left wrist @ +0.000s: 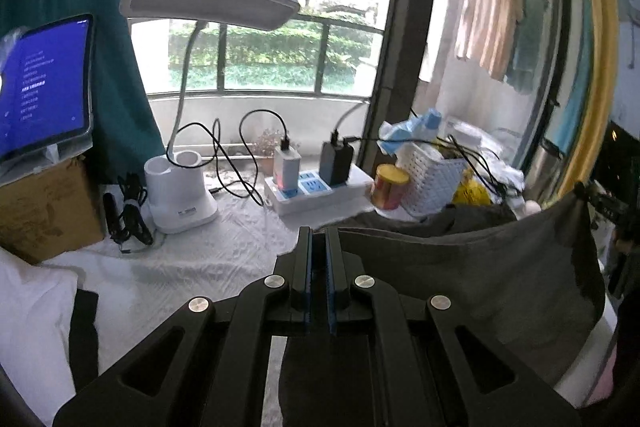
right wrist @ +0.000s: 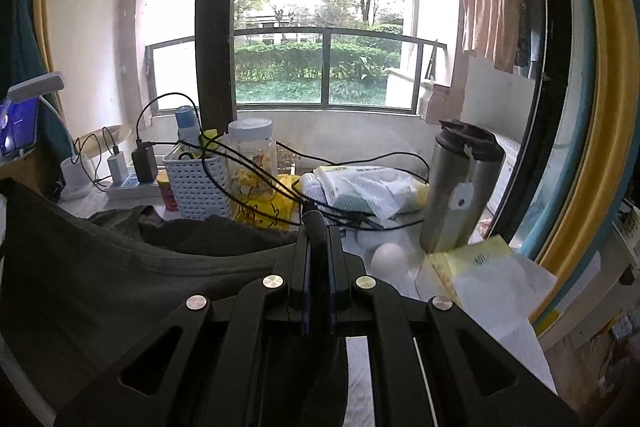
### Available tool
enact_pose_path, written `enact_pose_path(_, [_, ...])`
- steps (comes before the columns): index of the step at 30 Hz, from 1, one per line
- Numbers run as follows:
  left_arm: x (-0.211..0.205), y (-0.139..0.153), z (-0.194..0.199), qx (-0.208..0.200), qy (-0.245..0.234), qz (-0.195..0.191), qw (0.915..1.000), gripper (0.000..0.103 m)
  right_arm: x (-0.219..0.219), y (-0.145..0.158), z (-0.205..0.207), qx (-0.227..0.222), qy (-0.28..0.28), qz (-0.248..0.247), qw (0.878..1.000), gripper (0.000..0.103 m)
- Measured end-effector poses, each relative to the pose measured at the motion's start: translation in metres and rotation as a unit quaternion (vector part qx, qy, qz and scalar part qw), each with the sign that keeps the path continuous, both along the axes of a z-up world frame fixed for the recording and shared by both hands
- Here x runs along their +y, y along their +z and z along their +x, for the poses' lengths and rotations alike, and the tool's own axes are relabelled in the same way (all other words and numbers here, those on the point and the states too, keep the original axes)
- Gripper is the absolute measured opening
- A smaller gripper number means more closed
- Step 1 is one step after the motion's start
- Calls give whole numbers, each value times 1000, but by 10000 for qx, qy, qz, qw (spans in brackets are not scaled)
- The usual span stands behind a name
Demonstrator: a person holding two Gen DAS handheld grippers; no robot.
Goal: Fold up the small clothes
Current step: 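Carry the hem over toward the collar with both grippers and lower it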
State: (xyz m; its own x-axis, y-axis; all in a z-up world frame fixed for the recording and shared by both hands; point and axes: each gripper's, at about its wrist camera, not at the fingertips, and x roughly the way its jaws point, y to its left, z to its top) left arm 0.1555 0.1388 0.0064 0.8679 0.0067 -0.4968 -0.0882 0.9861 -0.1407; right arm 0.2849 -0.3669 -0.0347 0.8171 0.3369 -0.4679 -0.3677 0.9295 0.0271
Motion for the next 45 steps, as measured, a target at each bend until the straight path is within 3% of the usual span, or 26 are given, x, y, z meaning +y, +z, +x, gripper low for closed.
enact_pose_path(18, [33, -3, 67, -185, 91, -224, 9995, 7, 18, -5, 64, 47, 21, 22, 10000, 6])
enact_pose_path(35, [40, 10, 101, -280, -48, 36, 9996, 7, 30, 6, 93, -72, 38, -126, 9999, 6])
enact_pose_path(39, [43, 0, 112, -98, 52, 185, 9998, 7, 29, -4, 98, 50, 35, -61, 10000, 6])
enact_pose_path(45, [53, -48, 135, 562, 45, 95, 9984, 7, 23, -45, 115, 503, -116, 63, 9986, 6])
